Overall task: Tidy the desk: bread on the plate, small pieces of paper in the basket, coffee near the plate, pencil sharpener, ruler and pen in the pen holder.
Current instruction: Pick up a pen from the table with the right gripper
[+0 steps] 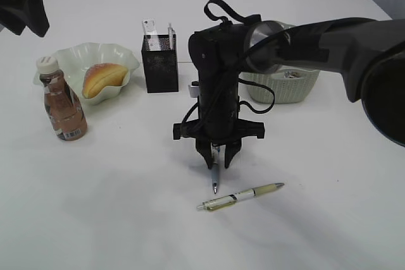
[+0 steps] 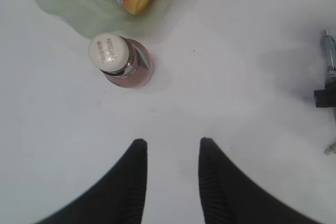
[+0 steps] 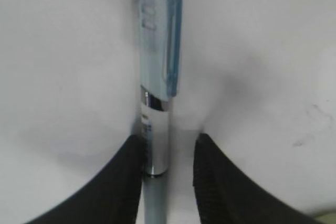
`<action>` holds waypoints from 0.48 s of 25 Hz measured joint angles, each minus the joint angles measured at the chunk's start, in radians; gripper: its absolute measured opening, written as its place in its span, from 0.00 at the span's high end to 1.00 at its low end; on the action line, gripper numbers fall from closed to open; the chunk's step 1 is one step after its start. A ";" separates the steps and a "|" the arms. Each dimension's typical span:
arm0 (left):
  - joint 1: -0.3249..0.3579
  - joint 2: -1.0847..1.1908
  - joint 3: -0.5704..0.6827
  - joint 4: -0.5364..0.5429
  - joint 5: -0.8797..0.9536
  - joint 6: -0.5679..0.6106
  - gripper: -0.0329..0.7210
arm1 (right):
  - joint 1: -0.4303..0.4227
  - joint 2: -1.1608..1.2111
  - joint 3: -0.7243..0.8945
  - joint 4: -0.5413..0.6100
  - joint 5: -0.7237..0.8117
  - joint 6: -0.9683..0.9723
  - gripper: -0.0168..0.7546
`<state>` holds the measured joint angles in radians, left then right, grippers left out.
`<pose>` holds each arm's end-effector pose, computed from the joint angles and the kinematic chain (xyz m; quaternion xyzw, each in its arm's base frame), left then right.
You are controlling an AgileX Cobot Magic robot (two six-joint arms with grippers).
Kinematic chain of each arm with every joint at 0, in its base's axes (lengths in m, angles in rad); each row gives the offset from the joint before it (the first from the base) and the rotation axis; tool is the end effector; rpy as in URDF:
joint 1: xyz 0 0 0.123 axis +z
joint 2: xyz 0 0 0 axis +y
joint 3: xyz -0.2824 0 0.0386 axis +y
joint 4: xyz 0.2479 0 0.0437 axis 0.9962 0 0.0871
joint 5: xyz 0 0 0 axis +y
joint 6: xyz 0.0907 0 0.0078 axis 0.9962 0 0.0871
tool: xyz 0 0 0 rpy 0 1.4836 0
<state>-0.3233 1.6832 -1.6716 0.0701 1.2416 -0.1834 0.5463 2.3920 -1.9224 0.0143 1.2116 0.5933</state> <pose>0.3377 -0.1068 0.3566 0.0728 0.9763 -0.0167 0.2032 0.4023 0.2461 0.1229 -0.0261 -0.9996 0.0006 0.0134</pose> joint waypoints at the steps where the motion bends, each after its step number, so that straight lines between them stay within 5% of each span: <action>1: 0.000 0.000 0.000 0.000 0.000 0.000 0.63 | 0.000 0.000 0.000 0.000 0.000 0.000 0.68; 7: 0.000 0.000 0.000 0.000 0.000 0.000 0.63 | 0.000 0.000 0.000 0.001 0.000 -0.008 0.87; 12: 0.000 0.000 0.000 0.000 0.000 0.000 0.63 | 0.000 0.000 0.000 0.001 0.000 -0.028 0.90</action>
<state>-0.3233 1.6832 -1.6716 0.0701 1.2416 -0.1834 0.5463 2.3920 -1.9224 0.0151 1.2116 0.5657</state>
